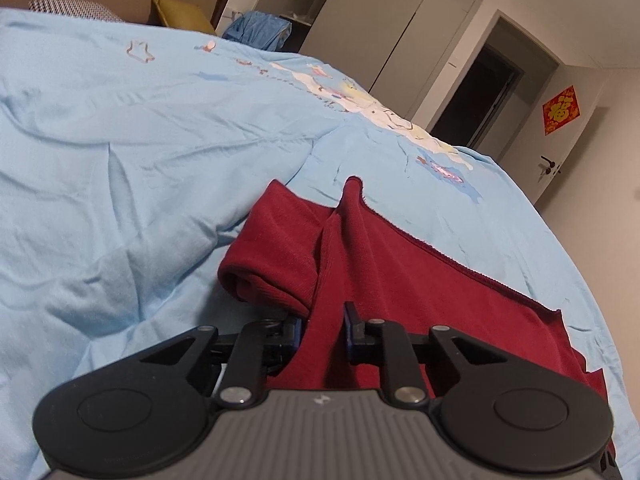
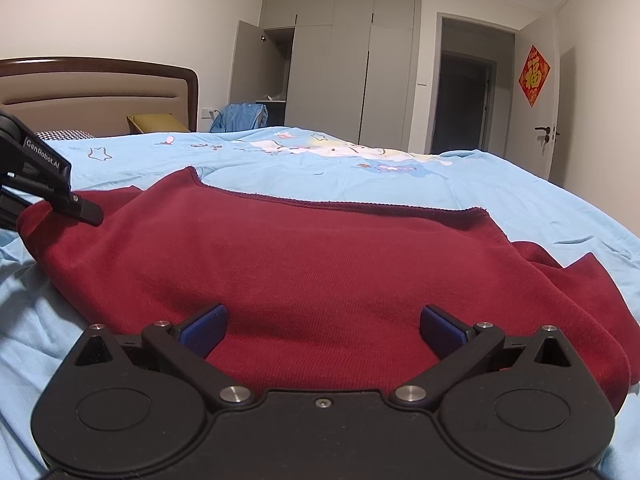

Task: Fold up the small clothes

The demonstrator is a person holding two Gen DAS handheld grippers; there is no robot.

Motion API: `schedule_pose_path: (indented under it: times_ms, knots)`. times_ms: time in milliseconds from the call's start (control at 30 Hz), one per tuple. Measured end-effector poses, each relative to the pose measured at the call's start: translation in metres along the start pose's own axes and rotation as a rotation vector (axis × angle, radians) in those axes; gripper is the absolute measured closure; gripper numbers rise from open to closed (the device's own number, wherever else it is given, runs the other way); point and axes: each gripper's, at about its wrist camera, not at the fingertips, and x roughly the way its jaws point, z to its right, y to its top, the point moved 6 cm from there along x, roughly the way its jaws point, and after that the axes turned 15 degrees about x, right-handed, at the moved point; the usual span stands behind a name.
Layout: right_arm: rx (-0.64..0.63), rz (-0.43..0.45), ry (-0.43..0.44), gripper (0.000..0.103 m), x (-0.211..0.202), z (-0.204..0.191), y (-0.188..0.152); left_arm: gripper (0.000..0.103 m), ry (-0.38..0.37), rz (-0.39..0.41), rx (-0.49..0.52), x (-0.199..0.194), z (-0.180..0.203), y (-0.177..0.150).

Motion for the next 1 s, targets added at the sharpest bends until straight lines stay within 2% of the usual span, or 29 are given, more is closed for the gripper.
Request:
schedule_pose_path:
  times_ms: [267,467,633,800,1000]
  knots:
    - [0.000,-0.033,-0.003,0.001,-0.008,0.006,0.015,0.085,0.003,0.067,0.237,-0.016,0.041,0.024]
    - [0.007,-0.032,-0.009,0.001,-0.036,0.026,0.037,0.085,-0.053,0.116,0.428,-0.026,0.097,0.038]
    - [-0.016,-0.016,-0.100,0.001,-0.065,0.056,0.044,0.086,-0.173,0.135,0.524,-0.032,0.152,0.039]
    - [-0.049,-0.007,-0.216,0.001,-0.089,0.090,0.042,0.087,-0.285,0.105,0.614,-0.029,0.206,0.019]
    - [0.008,-0.007,-0.303,0.001,-0.104,0.130,0.037,0.086,-0.337,0.033,0.677,-0.013,0.237,-0.012]
